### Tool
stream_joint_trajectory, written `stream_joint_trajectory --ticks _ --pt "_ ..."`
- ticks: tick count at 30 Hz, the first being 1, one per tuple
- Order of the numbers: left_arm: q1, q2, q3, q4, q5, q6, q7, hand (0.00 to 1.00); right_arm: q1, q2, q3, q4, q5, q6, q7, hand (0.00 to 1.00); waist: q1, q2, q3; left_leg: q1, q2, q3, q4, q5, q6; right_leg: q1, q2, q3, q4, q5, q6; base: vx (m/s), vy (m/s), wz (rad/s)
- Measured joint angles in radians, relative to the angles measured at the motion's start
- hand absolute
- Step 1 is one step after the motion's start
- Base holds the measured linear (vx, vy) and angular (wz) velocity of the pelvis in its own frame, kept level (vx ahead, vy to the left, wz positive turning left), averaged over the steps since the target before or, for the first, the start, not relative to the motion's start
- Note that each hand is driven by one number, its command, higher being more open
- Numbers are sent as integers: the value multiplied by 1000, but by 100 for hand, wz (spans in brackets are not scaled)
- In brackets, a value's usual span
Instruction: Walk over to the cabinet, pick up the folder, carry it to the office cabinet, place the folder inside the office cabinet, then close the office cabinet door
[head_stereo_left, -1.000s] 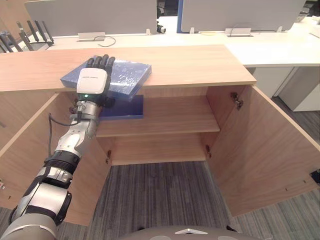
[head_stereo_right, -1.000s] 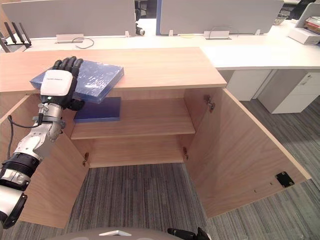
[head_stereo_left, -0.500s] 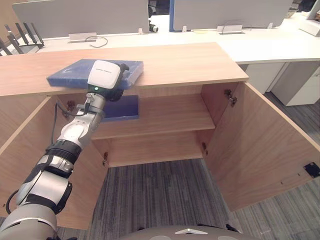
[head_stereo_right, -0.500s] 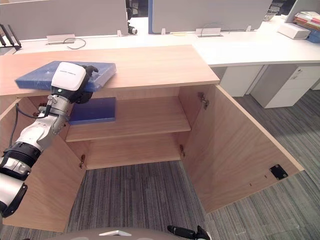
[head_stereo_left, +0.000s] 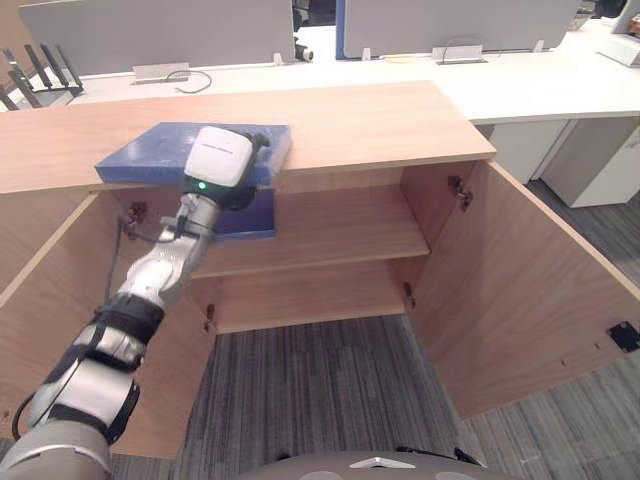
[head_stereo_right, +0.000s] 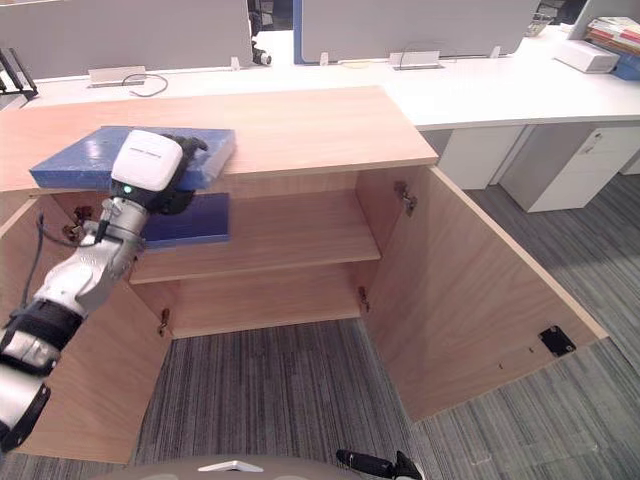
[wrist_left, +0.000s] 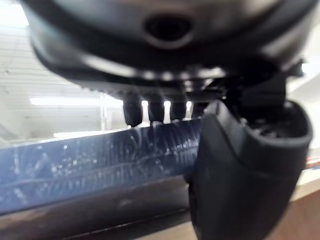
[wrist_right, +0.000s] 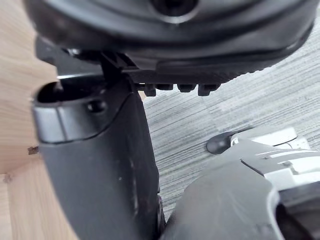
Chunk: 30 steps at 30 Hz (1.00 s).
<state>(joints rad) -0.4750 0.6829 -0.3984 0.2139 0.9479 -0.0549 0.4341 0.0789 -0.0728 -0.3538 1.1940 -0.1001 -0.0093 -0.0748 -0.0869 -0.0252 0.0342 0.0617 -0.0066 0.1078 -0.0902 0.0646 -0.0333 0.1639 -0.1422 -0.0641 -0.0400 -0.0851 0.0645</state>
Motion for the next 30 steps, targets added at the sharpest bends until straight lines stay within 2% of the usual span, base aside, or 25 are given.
stream_joint_trajectory --ticks 4,6,9,14,22,27,30 --pt "117 -1 -29 -237 -29 -116 -26 0 1 -1 7 9 1 4 -1 100 4 -5 1 2 -3 -16 0 -2 1 11 0 -16 0 -6 -9 -15 -45 13" --pt "170 -35 -37 -356 -103 -186 -54 0 -7 -2 19 10 0 4 -1 100 3 -5 1 6 -3 -16 0 -2 1 15 0 -16 0 -6 -11 -31 -40 0" --pt "216 -121 -37 -456 -245 -243 -82 0 -8 -3 42 10 0 6 -2 100 4 -9 -2 19 -2 -16 -1 -6 -1 27 0 -16 0 -12 -19 -38 -43 -2" --pt "255 -160 -54 -515 -383 -295 -131 0 -1 -14 54 12 1 20 -2 100 5 -6 -16 19 -1 -16 -1 -7 -2 27 1 -16 1 -14 -21 -39 -54 0" --pt "320 -203 -31 -540 -514 -296 -143 0 -9 -22 96 14 -1 21 -3 100 7 -14 -21 20 0 -16 -1 -7 -2 28 2 -16 2 -13 -19 -31 -40 0" --pt "424 -204 -112 -375 -546 -205 -249 0 -15 -21 111 16 -2 21 -3 100 0 -14 -18 17 1 -15 0 -7 -2 24 1 -15 2 -11 -2 -37 -47 -2" --pt "464 -203 -113 -328 -546 -170 -265 0 -16 -21 111 16 -2 21 -3 100 1 -13 -12 16 2 -13 0 -7 -2 21 2 -14 5 -13 4 -20 -48 -1"
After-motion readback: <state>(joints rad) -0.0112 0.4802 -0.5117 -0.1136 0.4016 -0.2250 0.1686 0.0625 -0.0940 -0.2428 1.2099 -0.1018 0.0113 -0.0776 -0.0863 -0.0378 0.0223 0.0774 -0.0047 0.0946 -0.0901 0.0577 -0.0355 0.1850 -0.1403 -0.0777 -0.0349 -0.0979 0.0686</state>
